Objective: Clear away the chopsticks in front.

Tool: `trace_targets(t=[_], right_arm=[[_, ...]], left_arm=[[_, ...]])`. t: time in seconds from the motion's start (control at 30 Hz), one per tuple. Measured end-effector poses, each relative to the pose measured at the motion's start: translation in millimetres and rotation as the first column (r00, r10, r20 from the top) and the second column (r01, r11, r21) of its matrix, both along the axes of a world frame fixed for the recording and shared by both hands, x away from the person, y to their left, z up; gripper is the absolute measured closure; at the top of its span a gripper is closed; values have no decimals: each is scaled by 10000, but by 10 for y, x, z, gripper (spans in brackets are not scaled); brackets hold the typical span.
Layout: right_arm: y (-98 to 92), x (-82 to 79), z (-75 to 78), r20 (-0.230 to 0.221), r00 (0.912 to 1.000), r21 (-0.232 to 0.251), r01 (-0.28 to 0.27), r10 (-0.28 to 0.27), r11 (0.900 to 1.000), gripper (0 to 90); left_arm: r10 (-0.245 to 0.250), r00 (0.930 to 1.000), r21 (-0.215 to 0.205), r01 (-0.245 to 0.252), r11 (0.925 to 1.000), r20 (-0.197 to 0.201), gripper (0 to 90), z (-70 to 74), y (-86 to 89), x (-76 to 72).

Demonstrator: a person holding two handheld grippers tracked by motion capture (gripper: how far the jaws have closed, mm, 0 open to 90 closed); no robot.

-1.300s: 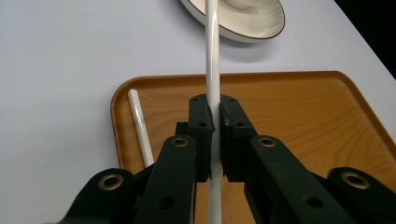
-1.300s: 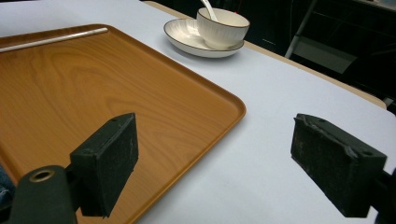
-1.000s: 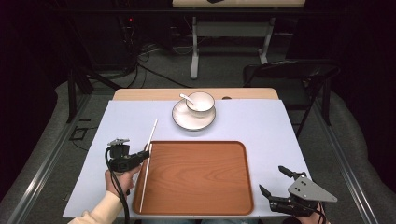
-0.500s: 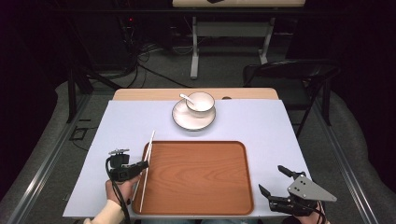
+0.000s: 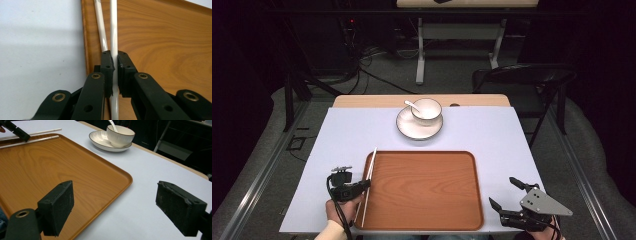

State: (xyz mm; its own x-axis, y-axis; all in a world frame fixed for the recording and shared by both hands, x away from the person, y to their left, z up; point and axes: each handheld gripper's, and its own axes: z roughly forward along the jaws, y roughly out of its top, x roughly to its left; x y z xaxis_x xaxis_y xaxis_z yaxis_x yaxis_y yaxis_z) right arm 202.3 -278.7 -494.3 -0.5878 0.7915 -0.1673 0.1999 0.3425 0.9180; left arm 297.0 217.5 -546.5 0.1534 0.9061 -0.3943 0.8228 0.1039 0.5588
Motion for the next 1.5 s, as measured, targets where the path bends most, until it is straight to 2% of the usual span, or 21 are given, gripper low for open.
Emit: trace_targets(t=[0.13,0.3,0.57,0.7,0.77,0.83,0.9,0.93,0.97,1.0,1.03,1.1,1.13,1.17,1.2,1.23,1.27,1.3,1.33,1.4,1.5], right_arm=[[1,-4,1,-4,10000,-11,1,-1,10000,143],[3,-7,3,-1,10000,1,20,-20,10000,143],[4,-4,2,-1,10000,-4,27,-27,10000,143],[4,-4,2,7,10000,-24,11,-11,10000,143],[3,-3,2,4,10000,-15,11,-11,10000,143],[5,-3,2,0,10000,-30,-2,2,10000,143],[5,-5,2,2,10000,-27,11,-11,10000,143],[6,-4,2,5,10000,-38,1,-1,10000,143],[8,-6,3,3,10000,-47,-4,4,10000,143],[7,-7,3,11,10000,-46,-8,8,10000,143],[7,-7,3,11,10000,-46,-8,8,10000,143],[7,-5,3,11,10000,-35,2,-2,10000,143],[7,-6,3,11,10000,-48,-13,13,10000,143],[7,-6,3,11,10000,-48,-13,13,10000,143],[6,-5,2,8,10000,-47,-4,4,10000,143],[6,-5,2,8,10000,-47,-4,4,10000,143],[8,-6,2,4,10000,-50,-11,11,10000,143],[8,-6,2,4,10000,-50,-11,11,10000,143],[8,-6,3,9,10000,-48,-8,8,10000,143],[8,-6,2,4,10000,-53,-13,13,10000,143],[10,-6,2,-5,10000,-59,-7,7,10000,143]], left_arm=[[55,9996,225,-49,9997,-291,834,-33,5,17],[-41,9998,494,51,9988,-218,787,-20,-22,12],[-286,9994,493,296,9983,-198,703,-7,-29,16],[-601,9981,541,605,9967,-99,598,22,-65,15],[-796,9968,767,788,9939,75,468,61,-96,14],[-1081,9938,886,1055,9905,261,433,99,-119,19],[-1519,9871,990,1465,9843,498,332,141,-138,27],[-1961,9770,1201,1854,9753,839,302,206,-145,35],[-1961,9770,1201,1854,9753,839,267,206,-145,35],[-2277,9654,1412,2095,9676,1274,247,284,-139,35],[-2277,9654,1412,2095,9676,1274,222,284,-139,35],[-2642,9509,1618,2386,9575,1613,190,372,-128,29],[-2953,9353,1931,2585,9465,1951,154,454,-112,16],[-2953,9353,1931,2585,9465,1951,154,454,-112,16],[-3133,9242,2215,2657,9383,2183,146,531,-86,-7],[-3133,9242,2215,2657,9383,2183,136,531,-86,-7],[-3232,9174,2242,2729,9356,2323,129,562,-67,-19],[-3255,9151,2319,2719,9340,2380,129,590,-45,-34],[-3329,9072,2372,2747,9318,2572,109,628,1,-63],[-3334,9055,2595,2665,9282,2627,96,657,57,-97],[-3318,9049,2529,2665,9301,2667,83,673,131,-131]])
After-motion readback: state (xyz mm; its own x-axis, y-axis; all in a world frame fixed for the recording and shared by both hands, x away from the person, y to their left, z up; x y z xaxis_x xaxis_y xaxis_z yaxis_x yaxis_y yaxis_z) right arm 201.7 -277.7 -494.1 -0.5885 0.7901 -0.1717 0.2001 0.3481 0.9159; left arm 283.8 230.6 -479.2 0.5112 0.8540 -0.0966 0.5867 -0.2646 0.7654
